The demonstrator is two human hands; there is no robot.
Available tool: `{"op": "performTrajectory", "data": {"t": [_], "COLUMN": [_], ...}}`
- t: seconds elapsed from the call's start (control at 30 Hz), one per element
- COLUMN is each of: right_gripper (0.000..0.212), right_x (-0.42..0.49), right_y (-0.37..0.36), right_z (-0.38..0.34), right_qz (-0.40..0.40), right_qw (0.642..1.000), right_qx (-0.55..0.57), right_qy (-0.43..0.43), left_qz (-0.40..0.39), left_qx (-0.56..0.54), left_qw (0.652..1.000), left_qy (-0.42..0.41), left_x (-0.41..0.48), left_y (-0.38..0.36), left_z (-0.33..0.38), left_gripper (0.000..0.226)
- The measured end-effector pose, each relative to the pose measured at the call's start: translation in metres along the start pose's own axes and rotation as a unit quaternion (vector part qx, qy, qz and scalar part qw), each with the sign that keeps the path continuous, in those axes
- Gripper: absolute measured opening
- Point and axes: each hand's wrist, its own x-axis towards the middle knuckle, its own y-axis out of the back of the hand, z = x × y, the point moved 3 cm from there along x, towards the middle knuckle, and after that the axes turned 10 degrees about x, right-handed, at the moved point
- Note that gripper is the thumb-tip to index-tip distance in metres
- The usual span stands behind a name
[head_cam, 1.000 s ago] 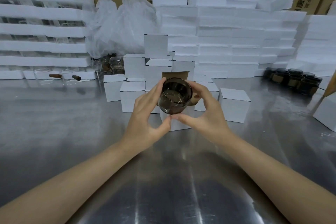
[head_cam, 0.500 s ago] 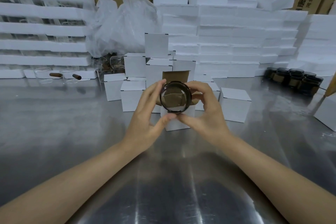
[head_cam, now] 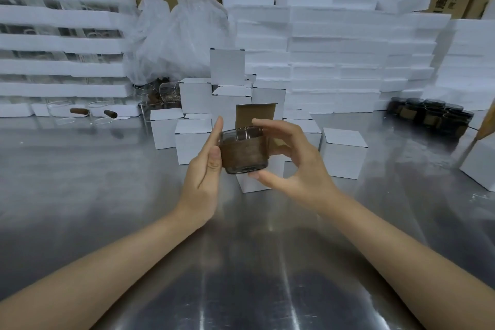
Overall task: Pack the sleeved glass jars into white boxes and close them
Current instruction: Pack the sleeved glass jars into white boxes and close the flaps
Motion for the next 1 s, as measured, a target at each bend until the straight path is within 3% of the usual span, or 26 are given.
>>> {"op": "performTrajectory", "data": {"t": [0.17, 0.23, 0.37, 0.5, 0.6, 0.8, 1.0], "right_gripper": [0.063, 0.064, 0.063, 0.044, 0.041, 0.014, 0.027], "right_x": [0.002, 0.002, 0.002, 0.005, 0.007, 0.008, 0.012], "right_y": [0.003, 0.003, 0.002, 0.006, 0.007, 0.017, 0.031], "right_z": [-0.003, -0.004, -0.001, 0.000, 0.001, 0.009, 0.019], "right_qz": [0.032, 0.035, 0.030, 0.025, 0.032, 0.109, 0.119], "right_qw": [0.996, 0.993, 0.995, 0.998, 0.999, 0.991, 0.991], "right_qx": [-0.070, -0.090, -0.066, -0.032, -0.027, -0.074, -0.037], "right_qy": [0.044, 0.066, 0.064, 0.048, 0.032, 0.016, -0.039], "left_qz": [0.042, 0.034, -0.005, -0.014, -0.001, 0.019, -0.019], "left_qx": [0.058, 0.069, 0.070, 0.068, 0.072, 0.117, 0.174], "left_qw": [0.997, 0.997, 0.997, 0.997, 0.997, 0.993, 0.984], "left_qy": [0.009, 0.001, -0.022, -0.042, -0.041, 0.000, 0.008], "left_x": [0.004, 0.004, 0.005, 0.005, 0.006, 0.008, 0.007], "left_y": [0.001, 0.002, 0.000, 0.000, 0.001, 0.001, -0.002], "left_z": [0.003, 0.006, 0.008, 0.009, 0.009, 0.005, 0.002], "left_gripper": [0.034, 0.035, 0.060, 0.053, 0.040, 0.042, 0.034]}}
